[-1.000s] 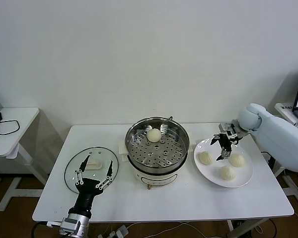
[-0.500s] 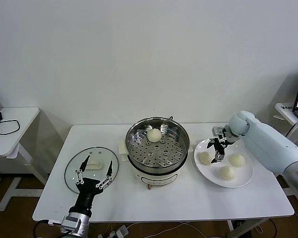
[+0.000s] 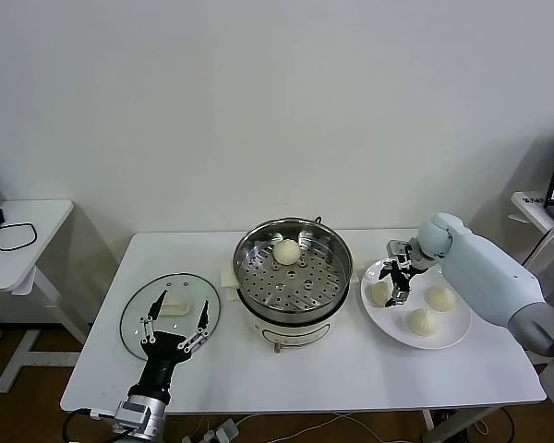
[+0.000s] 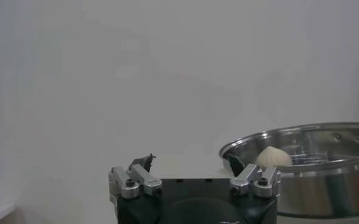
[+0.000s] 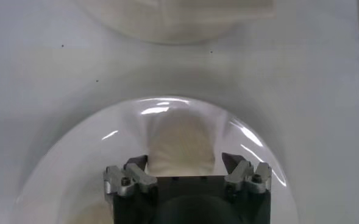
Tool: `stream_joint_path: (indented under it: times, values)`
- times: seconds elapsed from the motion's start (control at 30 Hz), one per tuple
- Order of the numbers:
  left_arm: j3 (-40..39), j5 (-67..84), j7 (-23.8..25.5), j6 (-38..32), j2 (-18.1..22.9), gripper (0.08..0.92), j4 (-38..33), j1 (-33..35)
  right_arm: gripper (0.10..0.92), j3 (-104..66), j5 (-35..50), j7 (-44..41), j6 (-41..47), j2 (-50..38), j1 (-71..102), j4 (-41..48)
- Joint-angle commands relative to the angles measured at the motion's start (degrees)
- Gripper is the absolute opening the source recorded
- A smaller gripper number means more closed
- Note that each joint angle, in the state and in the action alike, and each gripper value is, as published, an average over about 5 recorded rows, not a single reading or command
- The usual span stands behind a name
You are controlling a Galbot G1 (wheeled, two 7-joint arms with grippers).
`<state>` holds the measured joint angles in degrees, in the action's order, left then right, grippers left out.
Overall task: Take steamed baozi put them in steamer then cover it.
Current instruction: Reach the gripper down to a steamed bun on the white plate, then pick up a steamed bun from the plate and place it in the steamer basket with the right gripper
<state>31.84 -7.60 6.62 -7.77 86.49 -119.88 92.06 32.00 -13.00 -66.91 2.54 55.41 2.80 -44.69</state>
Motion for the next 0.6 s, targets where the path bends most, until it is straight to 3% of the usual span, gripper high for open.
stream_joint_path:
  times: [0.03,0.37,0.6]
  values:
    - [-0.08,-0.04,-0.03,-0.15,0.05,0.823,0.10,0.00,0.807,-0.71,-0.75,-0.21,-0.13,0.74,0.36,0.77]
    - [-0.08,-0.04,-0.13,-0.23,0.16,0.823,0.10,0.02,0.684,-1.35,-1.11,-0.35,-0.33,0.37,0.59,0.26]
    - [-0.26,-0.18,-0.18,-0.24,0.21,0.823,-0.02,0.21,0.679,1.71,4.03,-1.56,1.11,-4.24,-1.32,-5.21]
